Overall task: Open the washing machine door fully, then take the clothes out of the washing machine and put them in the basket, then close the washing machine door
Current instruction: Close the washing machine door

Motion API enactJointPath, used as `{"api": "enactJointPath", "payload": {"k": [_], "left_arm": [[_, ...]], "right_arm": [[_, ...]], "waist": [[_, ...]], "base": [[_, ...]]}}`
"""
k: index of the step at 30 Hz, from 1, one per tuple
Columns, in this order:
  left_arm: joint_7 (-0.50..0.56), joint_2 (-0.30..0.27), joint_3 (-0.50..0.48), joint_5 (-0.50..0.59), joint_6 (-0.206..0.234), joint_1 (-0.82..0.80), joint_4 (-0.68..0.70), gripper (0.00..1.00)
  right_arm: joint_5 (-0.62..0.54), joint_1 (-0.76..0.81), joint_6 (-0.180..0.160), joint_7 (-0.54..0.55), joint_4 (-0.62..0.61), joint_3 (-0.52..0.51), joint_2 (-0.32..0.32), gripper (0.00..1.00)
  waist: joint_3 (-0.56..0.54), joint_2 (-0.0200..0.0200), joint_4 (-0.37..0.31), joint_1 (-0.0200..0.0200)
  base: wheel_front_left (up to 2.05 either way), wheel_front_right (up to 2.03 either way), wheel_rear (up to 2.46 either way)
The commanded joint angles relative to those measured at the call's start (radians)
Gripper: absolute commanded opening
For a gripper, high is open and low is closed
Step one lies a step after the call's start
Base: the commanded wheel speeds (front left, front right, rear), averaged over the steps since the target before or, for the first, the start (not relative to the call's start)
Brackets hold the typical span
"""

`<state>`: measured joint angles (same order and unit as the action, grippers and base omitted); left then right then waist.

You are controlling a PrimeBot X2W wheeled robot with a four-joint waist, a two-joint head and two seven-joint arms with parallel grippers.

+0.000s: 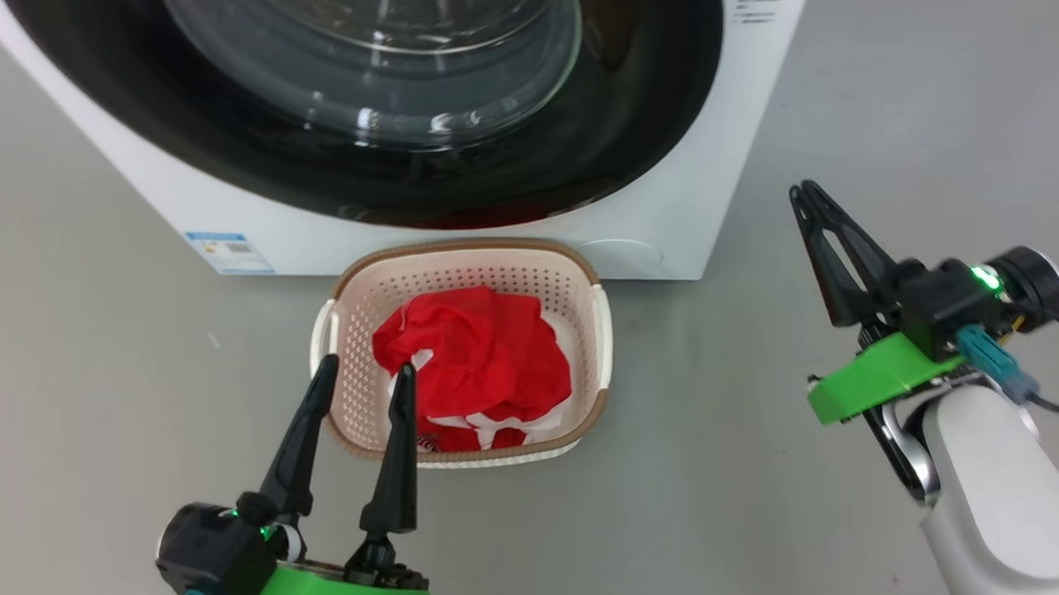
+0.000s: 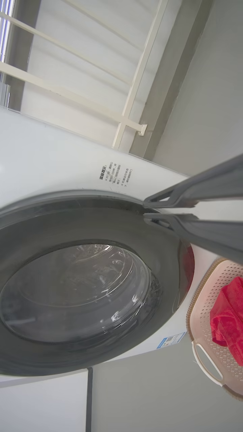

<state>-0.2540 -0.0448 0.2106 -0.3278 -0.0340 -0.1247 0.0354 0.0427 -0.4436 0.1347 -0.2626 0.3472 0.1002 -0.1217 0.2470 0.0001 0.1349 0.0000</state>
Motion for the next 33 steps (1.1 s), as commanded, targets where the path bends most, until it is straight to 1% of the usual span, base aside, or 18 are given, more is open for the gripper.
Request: {"api": "enactJointPath", "payload": {"k": [1,3,7,13,19,20,25,33], "left_arm": [[-0.008,-0.006,-0.036,0.016,0.008,-0.004,0.014,1.00],[-0.008,-0.006,-0.042,0.015,0.009,-0.002,0.011,1.00],[-0.008,-0.006,-0.051,0.021,0.011,0.003,0.007,1.00],[-0.008,-0.006,-0.069,0.024,0.008,0.014,0.005,1.00],[-0.008,-0.007,-0.094,0.030,0.011,0.026,0.005,1.00],[-0.008,-0.007,-0.101,0.038,0.009,0.032,0.007,1.00],[-0.008,-0.007,-0.113,0.053,0.007,0.051,0.008,1.00],[-0.008,-0.006,-0.131,0.076,0.012,0.084,0.020,1.00]], "right_arm": [[-0.005,0.041,-0.004,0.001,-0.057,-0.004,0.016,0.77],[-0.009,0.078,-0.004,0.001,-0.089,-0.032,0.026,0.81],[-0.014,0.149,-0.004,0.001,-0.147,-0.087,0.045,0.86],[-0.021,0.231,-0.004,0.001,-0.220,-0.145,0.062,0.87],[-0.022,0.285,-0.004,0.001,-0.272,-0.150,0.069,0.91],[-0.020,0.307,-0.004,0.001,-0.289,-0.149,0.070,0.95],[-0.005,0.357,-0.004,0.001,-0.326,-0.152,0.071,1.00],[0.018,0.440,-0.004,0.001,-0.391,-0.175,0.071,1.00]], "waist": [[-0.033,-0.0001,-0.044,0.0000],[-0.042,-0.0001,-0.061,0.0000],[-0.056,-0.0001,-0.089,0.0000],[-0.071,-0.0001,-0.122,0.0000],[-0.090,-0.0001,-0.148,0.0000],[-0.102,-0.0001,-0.155,0.0000],[-0.136,-0.0001,-0.168,0.0000],[-0.180,-0.0001,-0.169,0.0000]], "base": [[0.00,0.00,0.00],[0.00,0.00,0.00],[0.00,0.00,0.00],[0.00,0.00,0.00],[0.00,0.00,0.00],[0.00,0.00,0.00],[0.00,0.00,0.00],[0.00,0.00,0.00]]}}
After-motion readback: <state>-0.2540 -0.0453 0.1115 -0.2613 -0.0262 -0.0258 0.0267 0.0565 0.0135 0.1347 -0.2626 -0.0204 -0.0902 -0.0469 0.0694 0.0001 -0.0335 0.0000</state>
